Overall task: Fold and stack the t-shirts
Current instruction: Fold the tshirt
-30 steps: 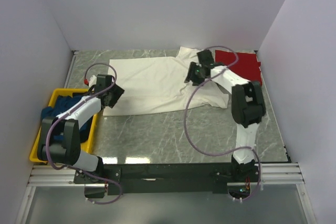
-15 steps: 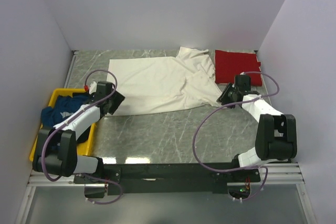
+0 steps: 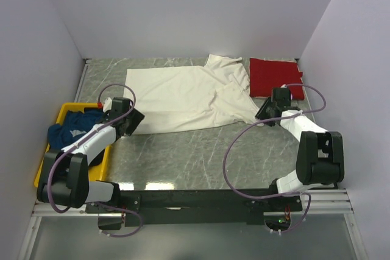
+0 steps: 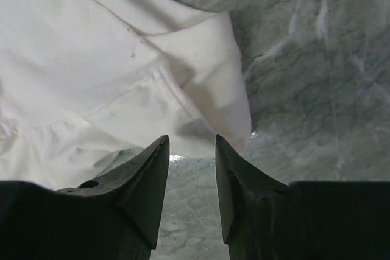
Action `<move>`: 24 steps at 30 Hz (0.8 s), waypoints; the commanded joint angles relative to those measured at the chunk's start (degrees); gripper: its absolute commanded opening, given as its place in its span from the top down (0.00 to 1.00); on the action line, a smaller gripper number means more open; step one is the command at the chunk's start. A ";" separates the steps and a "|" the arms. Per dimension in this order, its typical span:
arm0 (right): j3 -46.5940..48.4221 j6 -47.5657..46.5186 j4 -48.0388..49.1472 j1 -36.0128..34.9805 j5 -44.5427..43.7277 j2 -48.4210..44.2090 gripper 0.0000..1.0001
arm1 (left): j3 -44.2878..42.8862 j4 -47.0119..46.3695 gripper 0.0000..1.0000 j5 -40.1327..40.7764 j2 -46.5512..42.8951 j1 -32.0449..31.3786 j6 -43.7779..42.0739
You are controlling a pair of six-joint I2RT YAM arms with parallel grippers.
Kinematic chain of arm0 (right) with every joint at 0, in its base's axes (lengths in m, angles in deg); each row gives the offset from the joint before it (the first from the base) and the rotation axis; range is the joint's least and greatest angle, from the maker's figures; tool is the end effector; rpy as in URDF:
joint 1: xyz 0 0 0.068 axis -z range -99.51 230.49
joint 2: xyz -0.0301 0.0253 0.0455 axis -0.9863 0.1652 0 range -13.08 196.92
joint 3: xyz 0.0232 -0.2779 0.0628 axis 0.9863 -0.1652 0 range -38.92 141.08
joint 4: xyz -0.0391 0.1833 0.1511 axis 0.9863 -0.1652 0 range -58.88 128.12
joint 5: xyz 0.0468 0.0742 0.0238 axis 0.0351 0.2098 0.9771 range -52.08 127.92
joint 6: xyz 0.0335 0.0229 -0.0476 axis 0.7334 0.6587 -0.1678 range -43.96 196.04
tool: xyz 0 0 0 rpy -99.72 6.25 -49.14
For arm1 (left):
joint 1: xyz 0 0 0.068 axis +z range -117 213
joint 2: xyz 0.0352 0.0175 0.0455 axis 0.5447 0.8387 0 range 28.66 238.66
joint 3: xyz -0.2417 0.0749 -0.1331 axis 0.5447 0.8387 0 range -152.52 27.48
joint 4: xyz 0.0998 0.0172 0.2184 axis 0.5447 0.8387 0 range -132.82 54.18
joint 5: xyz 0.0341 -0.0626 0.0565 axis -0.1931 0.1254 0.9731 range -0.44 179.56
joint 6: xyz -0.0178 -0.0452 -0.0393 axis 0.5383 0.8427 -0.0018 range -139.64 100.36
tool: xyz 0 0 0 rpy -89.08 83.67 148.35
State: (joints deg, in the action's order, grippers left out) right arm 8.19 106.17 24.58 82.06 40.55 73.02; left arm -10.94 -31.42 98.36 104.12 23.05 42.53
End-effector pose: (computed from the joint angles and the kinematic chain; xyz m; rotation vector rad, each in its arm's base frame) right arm 0.2859 -0.0056 0.2003 0.6656 2.4160 0.2654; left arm 0.2422 -0.0352 0.2052 -1.1380 2.1601 -0.3931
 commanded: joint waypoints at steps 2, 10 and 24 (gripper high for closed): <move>-0.62 -1.04 1.32 0.55 -4.48 -3.05 0.57 | 0.27 -2.08 0.37 -0.27 -0.93 -0.24 -0.30; -0.27 -0.95 2.73 0.55 -2.81 1.86 0.57 | -0.17 -2.96 0.37 -0.45 1.44 -0.24 -0.03; 12.73 -4.36 -10.42 0.46 -5.08 3.37 0.98 | -1.49 -2.52 0.38 1.84 5.04 -0.24 0.76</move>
State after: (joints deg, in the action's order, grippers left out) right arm 15.05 104.62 19.78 82.25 38.83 76.45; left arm -10.87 -32.69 98.62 108.45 23.05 42.70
